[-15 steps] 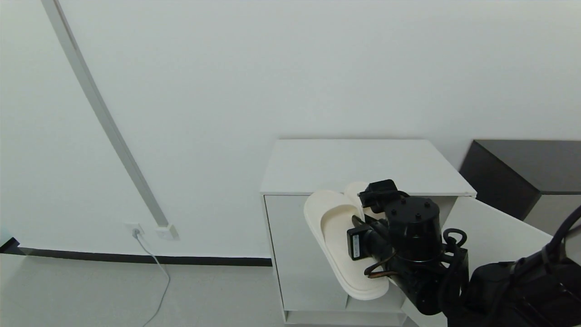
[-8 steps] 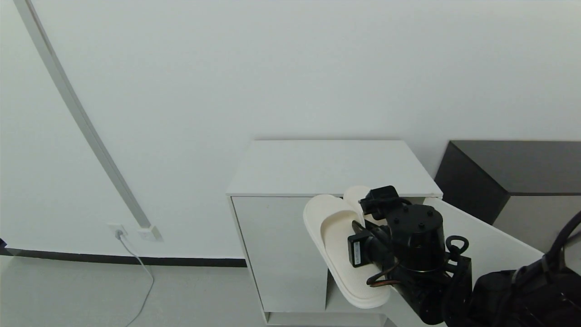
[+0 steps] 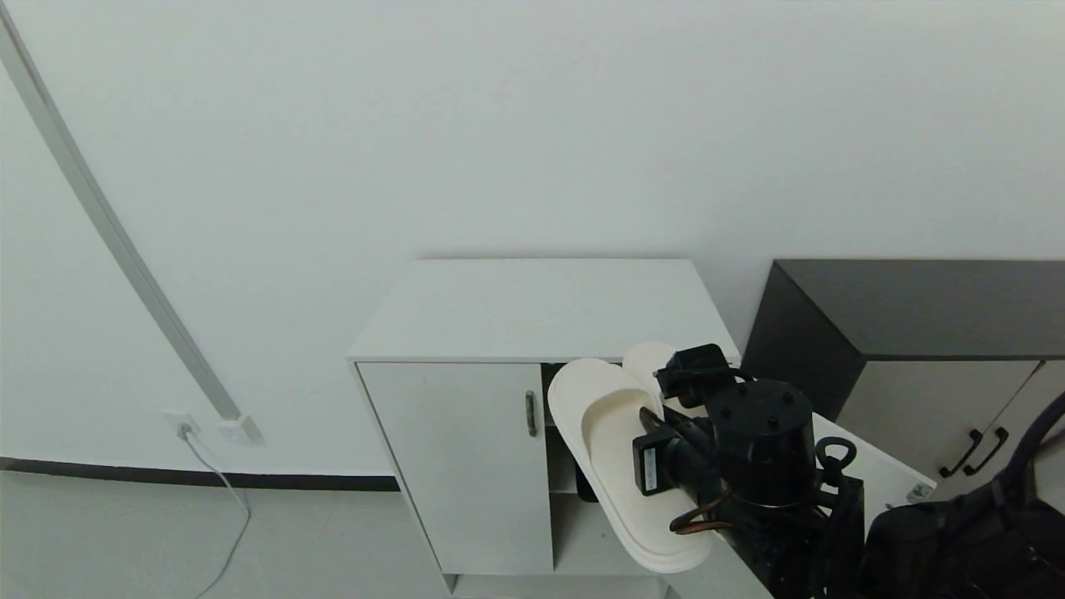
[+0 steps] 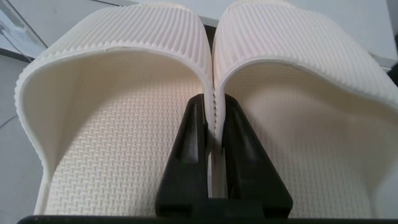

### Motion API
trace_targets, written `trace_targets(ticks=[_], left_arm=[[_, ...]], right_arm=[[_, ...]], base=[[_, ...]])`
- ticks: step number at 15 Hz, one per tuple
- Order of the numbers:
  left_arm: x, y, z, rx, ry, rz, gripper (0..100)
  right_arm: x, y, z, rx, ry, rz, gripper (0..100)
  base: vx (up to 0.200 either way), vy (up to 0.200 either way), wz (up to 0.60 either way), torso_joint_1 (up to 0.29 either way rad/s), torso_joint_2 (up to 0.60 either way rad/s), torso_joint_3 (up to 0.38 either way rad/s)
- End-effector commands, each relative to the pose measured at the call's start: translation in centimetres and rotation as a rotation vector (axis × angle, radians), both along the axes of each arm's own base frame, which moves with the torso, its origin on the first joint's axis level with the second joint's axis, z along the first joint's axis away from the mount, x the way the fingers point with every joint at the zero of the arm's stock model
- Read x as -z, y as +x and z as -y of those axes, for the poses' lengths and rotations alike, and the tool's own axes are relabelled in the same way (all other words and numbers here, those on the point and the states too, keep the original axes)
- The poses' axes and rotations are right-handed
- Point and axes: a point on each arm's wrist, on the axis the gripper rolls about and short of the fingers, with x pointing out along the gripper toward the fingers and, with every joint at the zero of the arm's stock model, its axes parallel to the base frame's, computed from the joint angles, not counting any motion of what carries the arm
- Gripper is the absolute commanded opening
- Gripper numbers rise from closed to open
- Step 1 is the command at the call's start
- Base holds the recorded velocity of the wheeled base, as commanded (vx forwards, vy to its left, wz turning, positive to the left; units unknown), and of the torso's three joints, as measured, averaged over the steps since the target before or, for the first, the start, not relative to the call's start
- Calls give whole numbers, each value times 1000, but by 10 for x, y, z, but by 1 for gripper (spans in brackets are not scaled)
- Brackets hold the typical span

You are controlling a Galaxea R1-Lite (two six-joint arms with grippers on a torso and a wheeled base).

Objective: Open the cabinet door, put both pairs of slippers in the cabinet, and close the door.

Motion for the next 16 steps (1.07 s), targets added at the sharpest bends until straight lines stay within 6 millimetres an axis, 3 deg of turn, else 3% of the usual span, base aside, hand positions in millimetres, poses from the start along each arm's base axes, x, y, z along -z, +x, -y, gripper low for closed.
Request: trace_targets(ticks=[1, 16], left_arm=[[0, 0, 0, -1, 0, -2, 0], [0, 0, 0, -1, 2, 0, 0]], right_arm=[[2, -2, 1, -5, -3, -4, 0], [15, -2, 11, -43, -8, 0, 0]], base=[[0, 0, 0, 0, 0, 0], [0, 0, 0, 0, 0, 0]])
